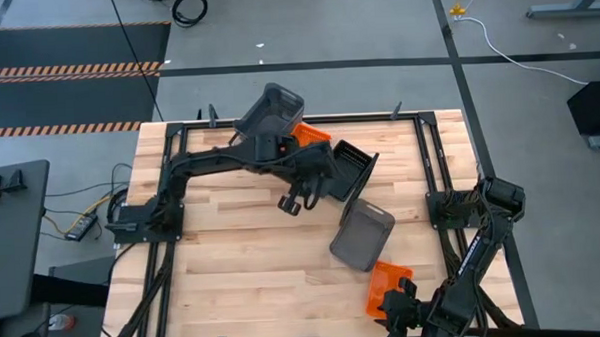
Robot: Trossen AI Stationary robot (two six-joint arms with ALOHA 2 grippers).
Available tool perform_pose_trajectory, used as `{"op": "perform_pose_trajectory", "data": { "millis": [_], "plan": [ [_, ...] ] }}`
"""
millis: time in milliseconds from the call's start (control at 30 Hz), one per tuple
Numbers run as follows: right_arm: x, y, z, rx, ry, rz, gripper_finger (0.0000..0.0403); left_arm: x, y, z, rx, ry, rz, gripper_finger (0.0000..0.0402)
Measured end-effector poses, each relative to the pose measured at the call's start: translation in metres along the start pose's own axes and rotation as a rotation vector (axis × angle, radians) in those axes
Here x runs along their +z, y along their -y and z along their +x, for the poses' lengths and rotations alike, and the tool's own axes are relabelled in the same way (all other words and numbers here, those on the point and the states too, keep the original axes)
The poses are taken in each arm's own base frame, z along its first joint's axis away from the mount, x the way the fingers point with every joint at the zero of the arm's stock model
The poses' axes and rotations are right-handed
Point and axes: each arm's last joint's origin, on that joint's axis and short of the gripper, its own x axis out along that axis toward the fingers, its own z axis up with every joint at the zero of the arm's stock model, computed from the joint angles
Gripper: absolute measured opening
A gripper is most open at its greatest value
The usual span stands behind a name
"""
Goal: Stack baskets on shelf by color
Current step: Stack the black bin on top of the other black bins on the shelf
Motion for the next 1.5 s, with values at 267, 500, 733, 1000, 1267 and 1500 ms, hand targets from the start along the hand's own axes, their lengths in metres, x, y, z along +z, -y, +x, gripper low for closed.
{"op": "perform_pose_trajectory", "data": {
  "millis": [267,500,733,1000,1267,1500],
  "plan": [
    [0.000,0.000,-0.002,0.011,-0.097,0.048,0.0161,0.039,0.053,0.000,-0.263,0.228,-0.040,0.0081],
    [0.001,0.000,-0.003,0.012,-0.098,0.066,0.0161,0.069,0.121,0.039,-0.284,0.290,0.147,0.0078],
    [0.001,0.000,-0.003,0.012,-0.098,0.065,0.0161,0.074,0.158,0.085,-0.178,0.365,0.183,0.0090],
    [0.001,0.000,-0.003,0.014,-0.099,0.062,0.0161,0.066,0.167,0.117,-0.078,0.433,0.217,0.0109],
    [0.000,0.000,-0.003,0.014,-0.098,0.062,0.0161,0.062,0.173,0.125,-0.121,0.466,0.221,0.0132],
    [0.000,-0.001,-0.003,0.018,-0.098,0.065,0.0161,0.050,0.174,0.142,-0.097,0.488,0.205,0.0155]
  ]
}}
